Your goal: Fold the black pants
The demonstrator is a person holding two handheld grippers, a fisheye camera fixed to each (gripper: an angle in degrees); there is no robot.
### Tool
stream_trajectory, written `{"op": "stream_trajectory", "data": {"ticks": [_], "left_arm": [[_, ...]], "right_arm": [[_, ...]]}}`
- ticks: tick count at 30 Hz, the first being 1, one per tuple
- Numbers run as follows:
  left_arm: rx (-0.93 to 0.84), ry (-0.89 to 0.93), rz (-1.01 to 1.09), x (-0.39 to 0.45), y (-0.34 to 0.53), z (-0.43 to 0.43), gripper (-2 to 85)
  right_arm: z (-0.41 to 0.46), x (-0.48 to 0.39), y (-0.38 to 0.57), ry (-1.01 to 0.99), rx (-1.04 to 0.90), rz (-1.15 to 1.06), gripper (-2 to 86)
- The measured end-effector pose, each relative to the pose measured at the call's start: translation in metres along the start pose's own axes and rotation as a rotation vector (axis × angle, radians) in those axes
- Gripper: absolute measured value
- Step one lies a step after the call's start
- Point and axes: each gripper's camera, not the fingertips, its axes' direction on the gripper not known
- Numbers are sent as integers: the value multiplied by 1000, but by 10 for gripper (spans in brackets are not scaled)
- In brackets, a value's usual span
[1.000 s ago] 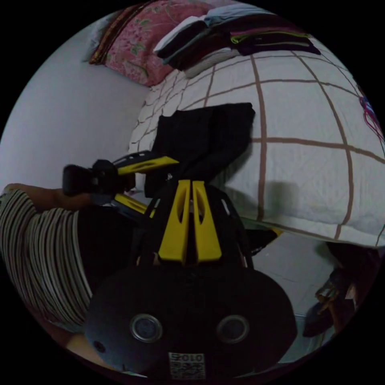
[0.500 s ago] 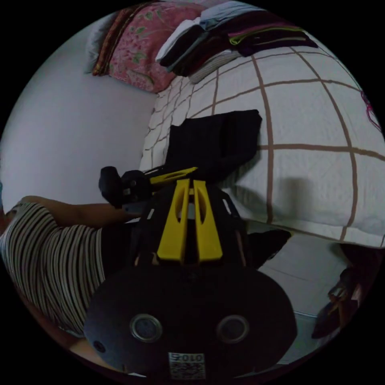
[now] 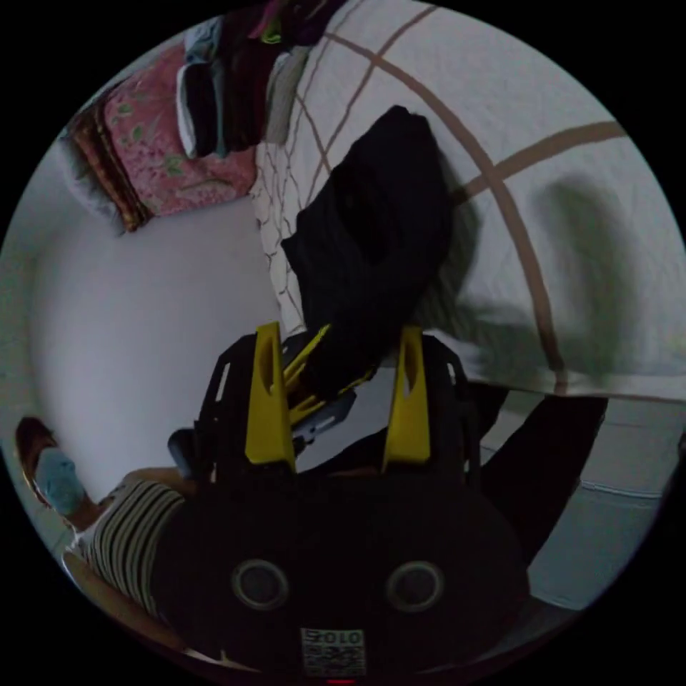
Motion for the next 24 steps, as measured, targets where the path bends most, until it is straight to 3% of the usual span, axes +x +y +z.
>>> {"op": "stream_trajectory", "data": {"ticks": [5, 9, 15, 20, 24], "left_arm": [[1, 5, -64, -18, 41, 5, 87], [42, 143, -233, -49, 91, -8, 97], [-14, 280, -698, -122, 236, -12, 126], [182, 562, -1144, -185, 365, 20, 148], [202, 732, -1206, -200, 407, 54, 155]], "right_arm": [[9, -11, -24, 109, -27, 26, 112], [12, -18, -37, 142, -66, 23, 88], [18, -45, -60, 167, -134, -68, 79], [19, -61, -78, 167, -164, -101, 78], [21, -77, -90, 164, -161, -116, 77]]}}
